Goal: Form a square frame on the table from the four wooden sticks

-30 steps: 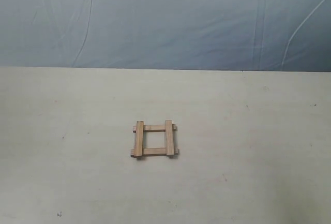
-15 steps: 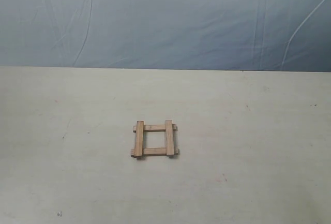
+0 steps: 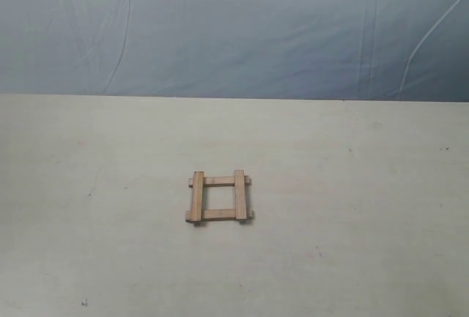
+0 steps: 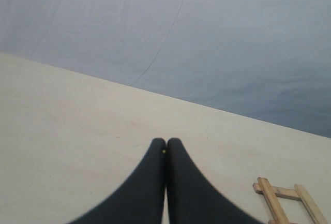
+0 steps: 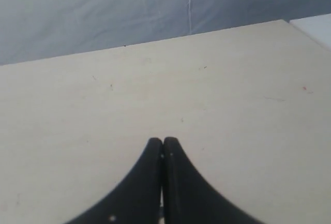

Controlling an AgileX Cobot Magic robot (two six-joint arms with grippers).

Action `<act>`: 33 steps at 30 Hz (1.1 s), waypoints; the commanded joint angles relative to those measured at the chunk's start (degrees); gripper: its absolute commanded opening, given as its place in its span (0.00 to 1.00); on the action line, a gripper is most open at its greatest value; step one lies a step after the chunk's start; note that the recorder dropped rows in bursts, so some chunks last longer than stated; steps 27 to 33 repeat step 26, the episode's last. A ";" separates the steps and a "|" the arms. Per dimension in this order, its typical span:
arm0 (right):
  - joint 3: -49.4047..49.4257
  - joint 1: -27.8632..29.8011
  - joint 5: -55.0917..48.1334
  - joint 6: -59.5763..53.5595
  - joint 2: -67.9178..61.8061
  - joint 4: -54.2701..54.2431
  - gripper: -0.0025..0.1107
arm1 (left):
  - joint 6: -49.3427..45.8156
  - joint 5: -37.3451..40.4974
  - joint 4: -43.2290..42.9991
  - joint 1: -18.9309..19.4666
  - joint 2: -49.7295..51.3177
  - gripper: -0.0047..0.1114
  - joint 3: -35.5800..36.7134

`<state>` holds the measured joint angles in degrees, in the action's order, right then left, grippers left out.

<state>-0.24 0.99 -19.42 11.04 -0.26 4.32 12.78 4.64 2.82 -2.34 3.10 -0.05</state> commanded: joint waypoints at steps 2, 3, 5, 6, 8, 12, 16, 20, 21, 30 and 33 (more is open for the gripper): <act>0.24 0.36 0.59 -7.95 0.26 2.87 0.01 | 0.03 -0.36 -0.16 0.00 -0.43 0.04 0.05; 0.24 0.36 0.47 -8.39 0.26 2.87 0.01 | 0.03 -0.36 -0.16 0.00 -0.43 0.04 0.05; 0.24 0.36 0.00 -8.39 0.26 2.65 0.01 | 0.03 -0.36 -0.16 0.00 -0.43 0.04 0.05; 0.24 0.36 0.00 -8.39 0.26 2.65 0.01 | 0.03 -0.36 -0.16 0.00 -0.43 0.04 0.05; 0.24 0.36 0.47 -7.84 0.26 2.65 0.01 | 0.03 -0.36 -0.16 0.00 -0.43 0.04 0.05; 0.24 0.36 2.22 -7.85 0.26 2.65 0.01 | 0.03 -0.36 -0.16 0.00 -0.43 0.04 0.05; 0.24 0.36 1.99 -7.85 0.26 2.65 0.01 | 0.03 -0.36 -0.16 0.00 -0.43 0.04 0.05; 0.24 0.36 1.99 -7.85 0.26 2.65 0.01 | 0.03 -0.36 -0.16 0.00 -0.43 0.04 0.05; 0.24 0.36 1.99 -7.85 0.26 2.65 0.01 | 0.03 -0.36 -0.16 0.00 -0.43 0.04 0.05; 0.24 0.36 1.99 -7.85 0.26 2.65 0.01 | 0.03 -0.36 -0.16 0.00 -0.43 0.04 0.05; 0.24 0.36 1.99 -7.85 0.26 2.65 0.01 | 0.03 -0.36 -0.16 0.00 -0.43 0.04 0.05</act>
